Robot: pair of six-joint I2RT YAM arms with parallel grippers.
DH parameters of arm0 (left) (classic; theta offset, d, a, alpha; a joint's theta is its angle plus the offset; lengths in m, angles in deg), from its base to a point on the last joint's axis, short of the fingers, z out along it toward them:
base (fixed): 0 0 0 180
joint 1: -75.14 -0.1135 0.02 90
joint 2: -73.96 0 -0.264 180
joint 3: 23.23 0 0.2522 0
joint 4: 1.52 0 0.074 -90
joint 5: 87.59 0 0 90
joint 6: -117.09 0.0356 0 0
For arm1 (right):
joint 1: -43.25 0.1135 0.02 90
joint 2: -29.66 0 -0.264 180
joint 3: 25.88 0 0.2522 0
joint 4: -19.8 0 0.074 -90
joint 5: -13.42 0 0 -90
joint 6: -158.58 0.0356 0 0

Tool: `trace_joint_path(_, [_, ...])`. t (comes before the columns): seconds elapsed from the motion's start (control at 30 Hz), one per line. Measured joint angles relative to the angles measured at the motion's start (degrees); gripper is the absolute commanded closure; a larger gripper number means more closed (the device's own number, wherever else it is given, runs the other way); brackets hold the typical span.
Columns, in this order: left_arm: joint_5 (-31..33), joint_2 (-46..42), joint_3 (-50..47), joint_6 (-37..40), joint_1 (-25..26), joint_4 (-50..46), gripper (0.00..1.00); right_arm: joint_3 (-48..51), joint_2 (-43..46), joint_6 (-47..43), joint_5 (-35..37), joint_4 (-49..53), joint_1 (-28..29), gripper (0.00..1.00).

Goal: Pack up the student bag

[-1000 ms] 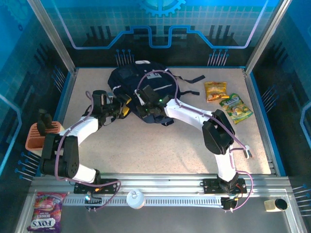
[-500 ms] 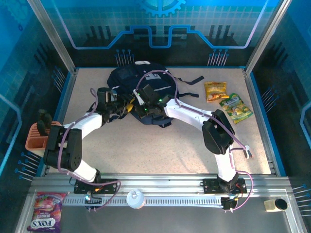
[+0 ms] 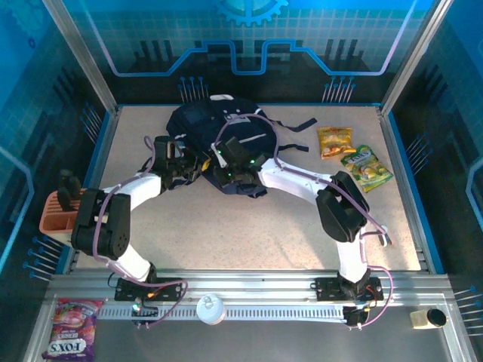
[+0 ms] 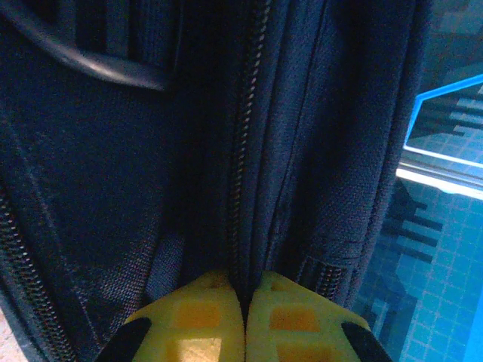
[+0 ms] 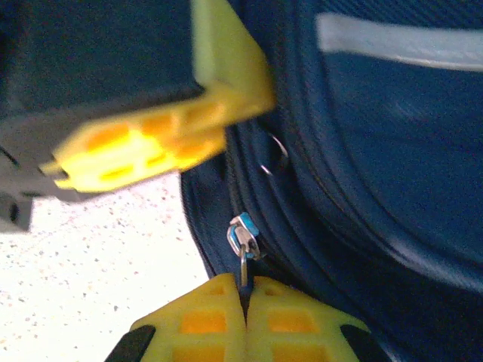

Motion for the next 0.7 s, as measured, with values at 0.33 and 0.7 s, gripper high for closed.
trace_joint_path(0.33, [-0.5, 0.0, 1.2, 2.0, -0.5, -2.1, 1.00, 13.6, 9.5, 0.0, 4.3, -2.1, -5.4, 0.94])
trace_joint_path(0.7, [-0.9, 0.0, 2.7, 5.0, -0.9, -5.0, 1.00, 11.3, 9.6, 1.5, 7.0, 3.1, -13.2, 0.93])
